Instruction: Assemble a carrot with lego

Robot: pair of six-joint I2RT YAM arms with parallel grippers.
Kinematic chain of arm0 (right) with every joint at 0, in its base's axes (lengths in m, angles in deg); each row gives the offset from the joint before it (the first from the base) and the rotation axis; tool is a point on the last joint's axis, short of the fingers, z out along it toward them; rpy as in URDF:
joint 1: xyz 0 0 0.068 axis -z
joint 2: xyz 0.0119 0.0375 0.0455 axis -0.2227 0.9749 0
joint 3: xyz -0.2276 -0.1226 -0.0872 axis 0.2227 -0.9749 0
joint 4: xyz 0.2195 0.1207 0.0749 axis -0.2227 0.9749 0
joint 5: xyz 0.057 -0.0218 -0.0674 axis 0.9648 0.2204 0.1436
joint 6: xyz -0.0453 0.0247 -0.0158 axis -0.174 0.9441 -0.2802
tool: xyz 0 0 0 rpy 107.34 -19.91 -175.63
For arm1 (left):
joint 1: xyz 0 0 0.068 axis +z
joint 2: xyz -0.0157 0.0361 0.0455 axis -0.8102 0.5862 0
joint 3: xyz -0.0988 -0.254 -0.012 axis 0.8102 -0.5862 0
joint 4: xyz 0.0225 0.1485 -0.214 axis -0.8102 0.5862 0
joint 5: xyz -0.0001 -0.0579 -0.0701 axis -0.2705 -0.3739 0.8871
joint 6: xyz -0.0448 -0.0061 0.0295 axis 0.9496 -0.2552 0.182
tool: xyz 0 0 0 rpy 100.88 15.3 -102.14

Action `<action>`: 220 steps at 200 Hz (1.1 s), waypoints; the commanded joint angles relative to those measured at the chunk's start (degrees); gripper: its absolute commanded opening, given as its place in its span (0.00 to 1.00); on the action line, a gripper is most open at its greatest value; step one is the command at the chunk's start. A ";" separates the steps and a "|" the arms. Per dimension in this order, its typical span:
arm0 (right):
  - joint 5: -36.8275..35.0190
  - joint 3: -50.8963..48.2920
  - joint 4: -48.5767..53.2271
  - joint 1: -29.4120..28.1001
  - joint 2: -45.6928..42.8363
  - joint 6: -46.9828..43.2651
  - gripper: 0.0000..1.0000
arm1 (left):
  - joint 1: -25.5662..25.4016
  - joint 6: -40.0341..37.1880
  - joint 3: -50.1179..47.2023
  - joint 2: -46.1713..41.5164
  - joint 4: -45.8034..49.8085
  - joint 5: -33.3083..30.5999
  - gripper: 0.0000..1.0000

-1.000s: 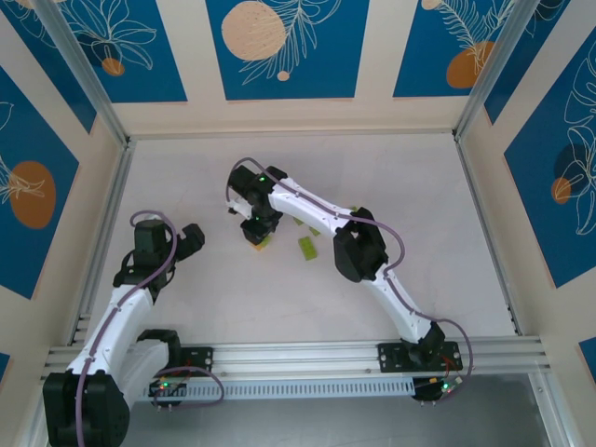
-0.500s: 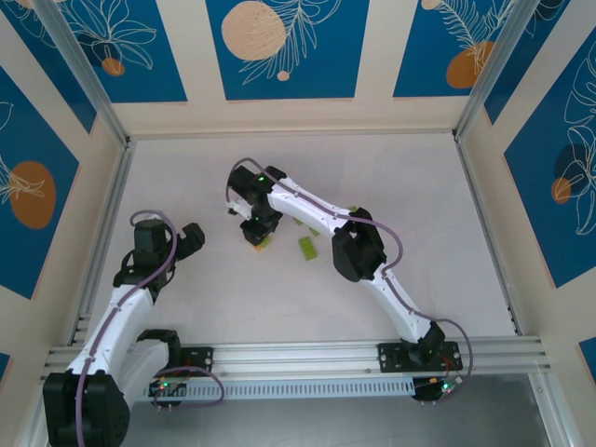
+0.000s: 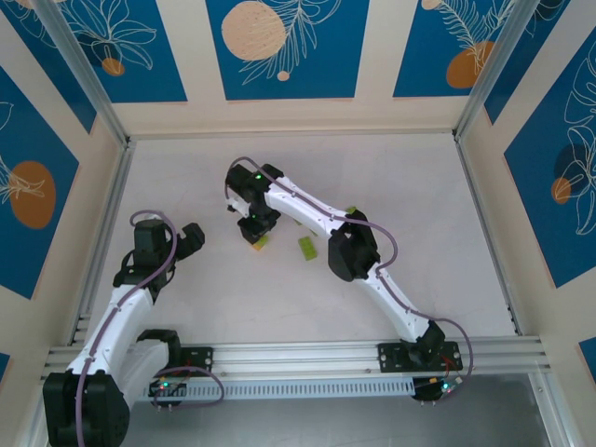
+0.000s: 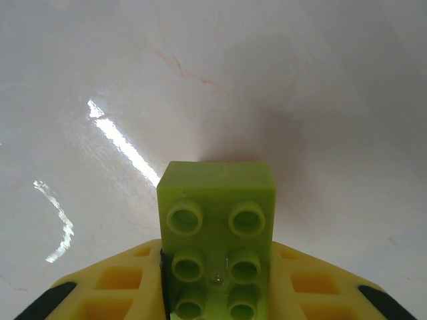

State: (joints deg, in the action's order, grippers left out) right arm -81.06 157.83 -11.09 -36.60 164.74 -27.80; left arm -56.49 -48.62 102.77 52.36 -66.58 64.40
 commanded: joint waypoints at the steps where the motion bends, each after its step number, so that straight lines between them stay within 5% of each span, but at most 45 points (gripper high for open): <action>1: 1.17 1.17 1.92 0.00 2.53 1.75 0.27 | 0.09 -0.64 -0.23 -0.27 -0.91 0.61 0.99; 121: -4.00 -0.58 7.72 -3.70 7.88 -7.47 0.27 | 0.09 -0.64 -0.46 -0.28 -1.15 0.52 0.99; 172: 0.20 -1.72 7.27 -3.28 8.71 -6.88 0.28 | 0.09 -0.68 -0.23 0.20 -1.47 0.62 0.99; 220: -1.41 -2.08 6.51 -0.21 -0.96 -0.10 0.27 | 0.09 -0.64 -0.23 0.42 -1.54 0.70 0.99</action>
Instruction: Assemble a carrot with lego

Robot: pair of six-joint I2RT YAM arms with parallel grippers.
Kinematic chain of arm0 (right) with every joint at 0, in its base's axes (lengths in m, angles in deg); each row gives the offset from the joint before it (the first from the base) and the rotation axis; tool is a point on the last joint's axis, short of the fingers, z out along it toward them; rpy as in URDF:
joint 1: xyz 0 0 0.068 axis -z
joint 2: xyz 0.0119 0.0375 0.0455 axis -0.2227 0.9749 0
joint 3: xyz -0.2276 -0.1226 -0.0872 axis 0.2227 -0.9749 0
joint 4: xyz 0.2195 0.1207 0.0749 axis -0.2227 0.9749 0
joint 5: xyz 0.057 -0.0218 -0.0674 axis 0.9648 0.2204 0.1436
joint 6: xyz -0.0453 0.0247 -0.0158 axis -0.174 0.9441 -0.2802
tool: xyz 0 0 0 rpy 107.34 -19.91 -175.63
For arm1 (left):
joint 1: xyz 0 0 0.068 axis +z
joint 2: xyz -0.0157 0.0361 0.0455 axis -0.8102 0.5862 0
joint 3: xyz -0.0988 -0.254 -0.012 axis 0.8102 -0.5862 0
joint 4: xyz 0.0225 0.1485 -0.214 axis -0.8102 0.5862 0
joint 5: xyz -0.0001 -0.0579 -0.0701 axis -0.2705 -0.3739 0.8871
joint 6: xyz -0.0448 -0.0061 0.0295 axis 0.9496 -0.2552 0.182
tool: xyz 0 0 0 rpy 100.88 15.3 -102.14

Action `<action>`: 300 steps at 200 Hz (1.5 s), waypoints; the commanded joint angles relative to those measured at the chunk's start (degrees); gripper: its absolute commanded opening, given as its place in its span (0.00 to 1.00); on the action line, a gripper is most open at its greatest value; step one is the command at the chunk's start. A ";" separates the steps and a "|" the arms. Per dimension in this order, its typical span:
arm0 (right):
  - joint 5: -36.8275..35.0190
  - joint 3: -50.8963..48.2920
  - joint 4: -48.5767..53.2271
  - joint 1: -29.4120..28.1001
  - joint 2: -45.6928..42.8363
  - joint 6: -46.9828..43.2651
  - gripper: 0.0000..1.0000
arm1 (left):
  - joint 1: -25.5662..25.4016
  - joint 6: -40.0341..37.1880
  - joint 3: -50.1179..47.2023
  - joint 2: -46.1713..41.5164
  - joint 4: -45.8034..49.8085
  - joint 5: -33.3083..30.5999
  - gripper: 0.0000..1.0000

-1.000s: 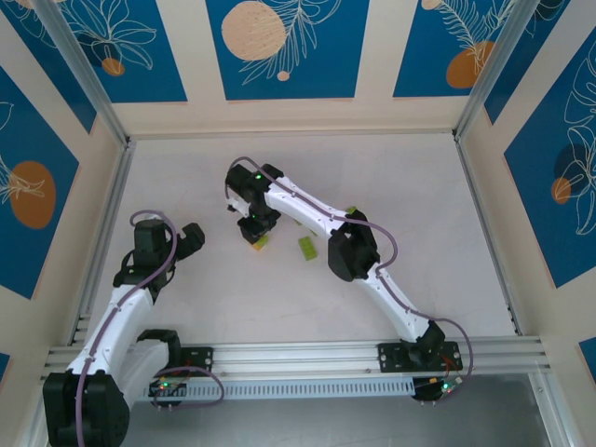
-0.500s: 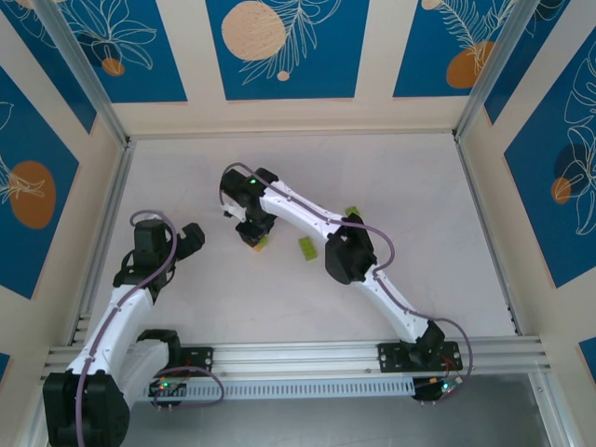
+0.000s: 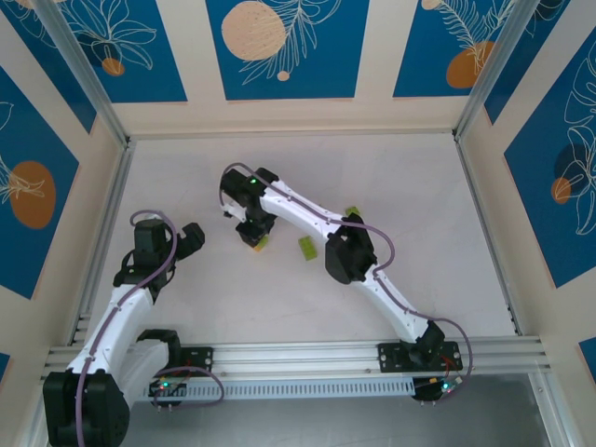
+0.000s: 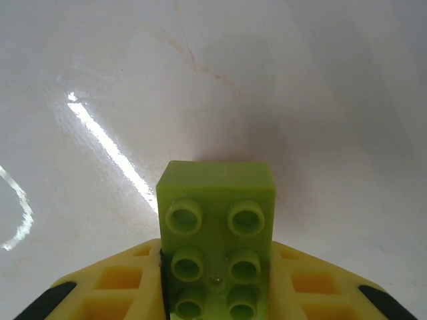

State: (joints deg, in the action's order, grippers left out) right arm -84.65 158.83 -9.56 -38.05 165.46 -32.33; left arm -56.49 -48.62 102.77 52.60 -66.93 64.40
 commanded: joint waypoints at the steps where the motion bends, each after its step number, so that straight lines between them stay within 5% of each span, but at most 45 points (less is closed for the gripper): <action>1: 2.15 -3.12 4.98 1.29 -1.81 4.69 0.27 | 0.09 -0.68 -0.23 0.18 -1.20 0.70 0.99; 119: 1.51 -18.21 -5.23 2.58 -9.92 12.59 0.28 | 0.11 -0.64 -0.15 0.27 -0.96 1.05 0.99; 242: 0.06 -19.21 -6.40 2.75 -16.51 12.43 0.63 | 0.09 -0.65 0.51 1.93 -1.37 1.53 0.99; 300: -2.62 -40.00 -14.45 6.88 -32.57 17.21 0.66 | 0.04 -0.64 0.38 1.65 -1.16 1.49 0.99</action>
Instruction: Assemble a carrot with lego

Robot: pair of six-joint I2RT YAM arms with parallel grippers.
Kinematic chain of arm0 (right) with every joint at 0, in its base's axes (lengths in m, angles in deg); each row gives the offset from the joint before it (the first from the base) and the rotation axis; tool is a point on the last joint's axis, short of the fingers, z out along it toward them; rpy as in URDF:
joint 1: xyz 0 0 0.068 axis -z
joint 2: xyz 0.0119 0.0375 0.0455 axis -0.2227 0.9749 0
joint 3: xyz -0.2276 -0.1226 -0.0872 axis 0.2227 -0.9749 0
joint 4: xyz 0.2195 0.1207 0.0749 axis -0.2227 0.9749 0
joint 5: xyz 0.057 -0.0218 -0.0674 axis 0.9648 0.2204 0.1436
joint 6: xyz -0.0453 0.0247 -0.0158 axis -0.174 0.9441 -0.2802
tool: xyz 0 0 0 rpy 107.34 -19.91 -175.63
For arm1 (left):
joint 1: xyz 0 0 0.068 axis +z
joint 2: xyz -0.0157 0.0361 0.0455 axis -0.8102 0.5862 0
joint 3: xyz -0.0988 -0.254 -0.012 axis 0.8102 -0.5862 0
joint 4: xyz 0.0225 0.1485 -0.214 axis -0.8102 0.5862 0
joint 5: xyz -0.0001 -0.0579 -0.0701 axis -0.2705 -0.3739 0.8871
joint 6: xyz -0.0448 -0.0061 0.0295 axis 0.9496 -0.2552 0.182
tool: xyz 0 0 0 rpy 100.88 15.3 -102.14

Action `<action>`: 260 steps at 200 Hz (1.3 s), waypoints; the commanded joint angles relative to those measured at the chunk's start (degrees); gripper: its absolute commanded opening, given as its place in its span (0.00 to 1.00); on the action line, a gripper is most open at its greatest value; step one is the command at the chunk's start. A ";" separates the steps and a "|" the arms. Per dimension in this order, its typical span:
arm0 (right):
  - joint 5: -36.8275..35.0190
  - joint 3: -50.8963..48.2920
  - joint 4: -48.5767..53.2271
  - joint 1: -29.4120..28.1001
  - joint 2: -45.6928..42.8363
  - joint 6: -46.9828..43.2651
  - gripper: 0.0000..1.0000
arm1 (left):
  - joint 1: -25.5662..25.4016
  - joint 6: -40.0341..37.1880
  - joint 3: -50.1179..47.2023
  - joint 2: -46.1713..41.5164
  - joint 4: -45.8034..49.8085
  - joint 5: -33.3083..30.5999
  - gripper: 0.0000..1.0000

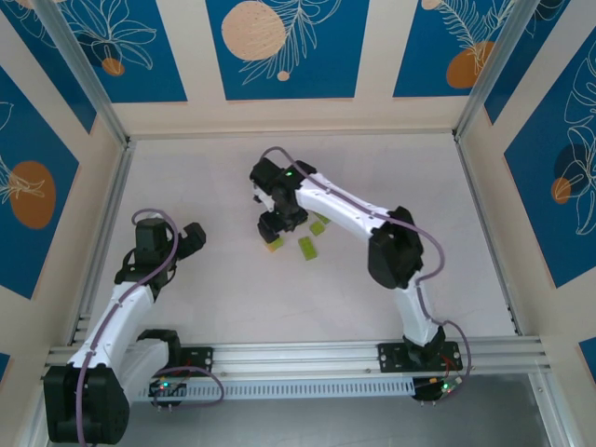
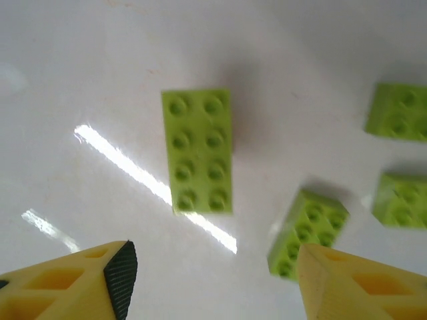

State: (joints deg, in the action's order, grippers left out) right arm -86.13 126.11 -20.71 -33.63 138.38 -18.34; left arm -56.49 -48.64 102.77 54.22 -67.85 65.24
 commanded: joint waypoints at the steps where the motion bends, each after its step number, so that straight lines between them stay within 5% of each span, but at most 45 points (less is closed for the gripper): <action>1: -1.09 -7.84 -3.47 2.56 -5.64 3.29 0.66 | 0.11 -0.66 0.38 0.09 -0.22 0.66 0.99; 68: 1.63 -25.03 -14.12 5.76 -7.25 7.91 0.58 | 0.09 -0.61 0.53 -0.11 -0.03 1.10 0.99; 203: 2.39 -21.36 -15.81 6.69 0.17 7.33 0.39 | 0.09 -0.71 0.47 0.35 -0.38 0.75 0.99; 260: 1.15 -19.88 -12.39 6.12 -4.97 6.19 0.32 | 0.11 -0.78 0.38 0.42 -0.51 0.80 0.99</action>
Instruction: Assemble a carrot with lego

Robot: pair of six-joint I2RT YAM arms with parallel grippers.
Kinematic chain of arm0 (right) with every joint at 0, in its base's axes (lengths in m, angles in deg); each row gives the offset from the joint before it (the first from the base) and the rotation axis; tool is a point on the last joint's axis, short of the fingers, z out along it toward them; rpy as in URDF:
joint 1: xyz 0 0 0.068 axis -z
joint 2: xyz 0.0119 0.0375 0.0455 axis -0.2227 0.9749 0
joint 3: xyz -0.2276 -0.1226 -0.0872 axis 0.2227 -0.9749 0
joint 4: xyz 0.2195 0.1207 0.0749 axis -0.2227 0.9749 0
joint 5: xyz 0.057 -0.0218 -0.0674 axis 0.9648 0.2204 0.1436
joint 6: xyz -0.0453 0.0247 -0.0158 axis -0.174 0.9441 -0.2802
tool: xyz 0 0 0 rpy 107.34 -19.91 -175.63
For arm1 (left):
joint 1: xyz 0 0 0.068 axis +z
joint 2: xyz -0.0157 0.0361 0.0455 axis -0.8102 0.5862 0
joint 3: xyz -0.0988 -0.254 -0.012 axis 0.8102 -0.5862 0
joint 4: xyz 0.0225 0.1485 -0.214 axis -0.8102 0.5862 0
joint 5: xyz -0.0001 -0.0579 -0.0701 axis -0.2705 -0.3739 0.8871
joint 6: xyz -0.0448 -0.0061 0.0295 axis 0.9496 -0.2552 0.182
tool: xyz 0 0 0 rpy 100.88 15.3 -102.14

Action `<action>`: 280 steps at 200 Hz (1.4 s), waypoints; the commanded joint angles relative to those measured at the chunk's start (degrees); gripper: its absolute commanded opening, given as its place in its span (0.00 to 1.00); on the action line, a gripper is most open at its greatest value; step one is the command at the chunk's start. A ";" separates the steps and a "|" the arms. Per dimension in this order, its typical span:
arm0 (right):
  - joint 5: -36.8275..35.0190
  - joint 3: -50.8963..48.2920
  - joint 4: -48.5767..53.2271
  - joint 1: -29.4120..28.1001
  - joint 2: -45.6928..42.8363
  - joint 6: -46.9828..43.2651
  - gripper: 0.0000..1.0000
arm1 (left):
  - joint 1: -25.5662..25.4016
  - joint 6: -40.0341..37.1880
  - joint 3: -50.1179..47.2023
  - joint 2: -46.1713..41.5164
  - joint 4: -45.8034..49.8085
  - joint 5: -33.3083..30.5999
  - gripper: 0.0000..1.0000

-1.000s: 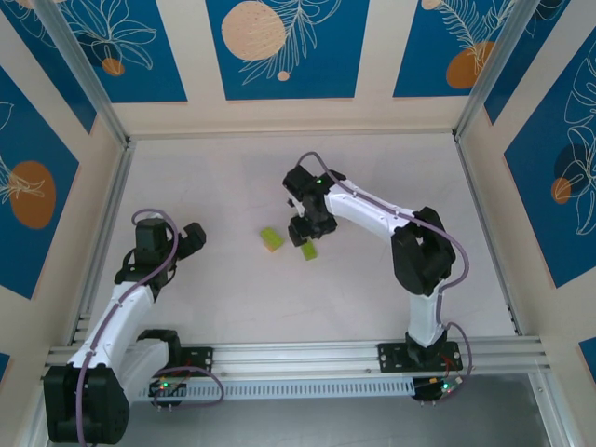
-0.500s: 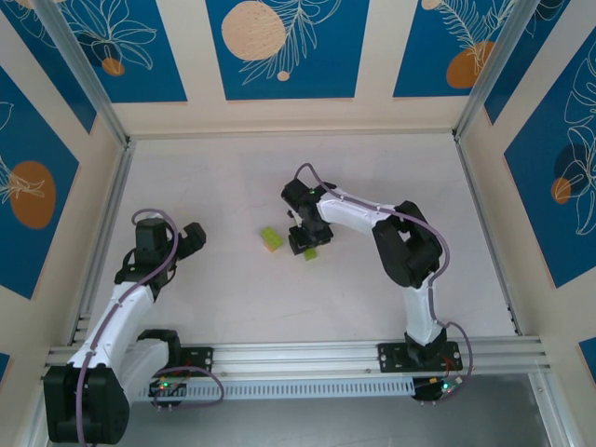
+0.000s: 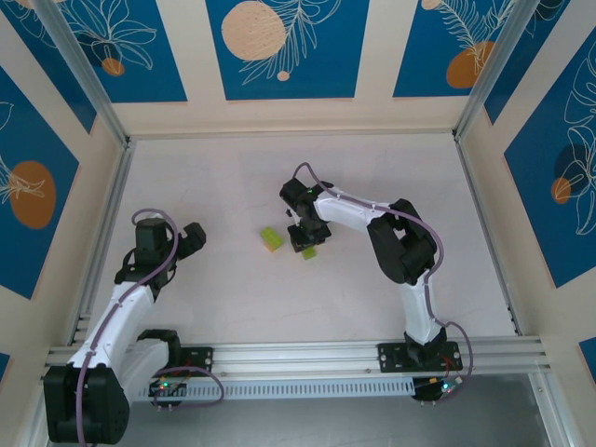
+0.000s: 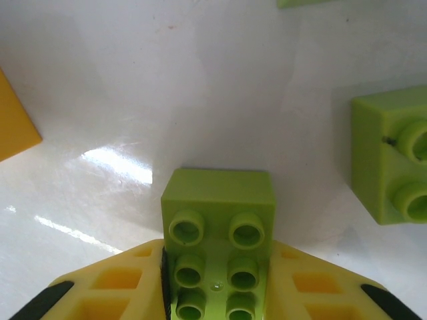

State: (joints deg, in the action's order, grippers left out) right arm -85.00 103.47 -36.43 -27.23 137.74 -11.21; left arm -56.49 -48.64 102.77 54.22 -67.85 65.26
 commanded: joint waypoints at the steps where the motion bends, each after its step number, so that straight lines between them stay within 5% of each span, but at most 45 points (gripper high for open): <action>1: 0.02 2.93 3.48 -0.27 -4.44 -1.07 0.32 | 0.14 -0.79 0.38 0.42 -0.53 0.80 0.99; 123: 8.13 37.95 22.07 -3.97 12.20 -12.63 0.31 | 0.09 -0.67 0.11 -1.29 0.35 0.73 0.99; 280: 9.29 39.54 21.58 -5.16 14.42 -13.33 0.30 | 0.10 -0.88 -0.06 -1.00 0.00 0.55 0.99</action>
State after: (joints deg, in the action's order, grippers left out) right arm -77.57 143.16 -15.18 -31.82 153.07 -23.52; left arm -56.49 -48.64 102.77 53.68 -67.83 65.26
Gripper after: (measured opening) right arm 0.308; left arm 0.993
